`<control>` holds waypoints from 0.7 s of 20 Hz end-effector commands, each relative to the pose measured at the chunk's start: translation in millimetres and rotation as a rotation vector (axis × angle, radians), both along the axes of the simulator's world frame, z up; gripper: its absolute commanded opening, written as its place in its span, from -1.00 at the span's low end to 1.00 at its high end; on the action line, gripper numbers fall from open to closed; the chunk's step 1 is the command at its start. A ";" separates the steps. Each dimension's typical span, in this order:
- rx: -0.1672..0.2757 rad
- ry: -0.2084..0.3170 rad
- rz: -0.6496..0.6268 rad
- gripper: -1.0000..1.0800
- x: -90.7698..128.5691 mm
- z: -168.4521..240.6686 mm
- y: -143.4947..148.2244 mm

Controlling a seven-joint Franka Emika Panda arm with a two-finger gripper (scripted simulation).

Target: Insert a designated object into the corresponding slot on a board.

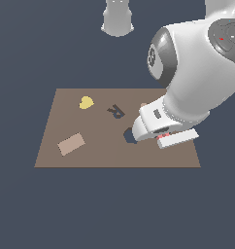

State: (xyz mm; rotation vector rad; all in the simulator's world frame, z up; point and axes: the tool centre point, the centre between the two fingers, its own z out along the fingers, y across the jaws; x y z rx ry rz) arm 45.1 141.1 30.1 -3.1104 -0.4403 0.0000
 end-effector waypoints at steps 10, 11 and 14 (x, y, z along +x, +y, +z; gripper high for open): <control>0.000 0.000 0.014 -1.00 -4.2 0.5 -4.3; 0.000 0.000 0.020 -1.00 -5.7 0.7 -5.8; 0.000 0.000 0.041 -1.00 -11.8 1.2 -12.2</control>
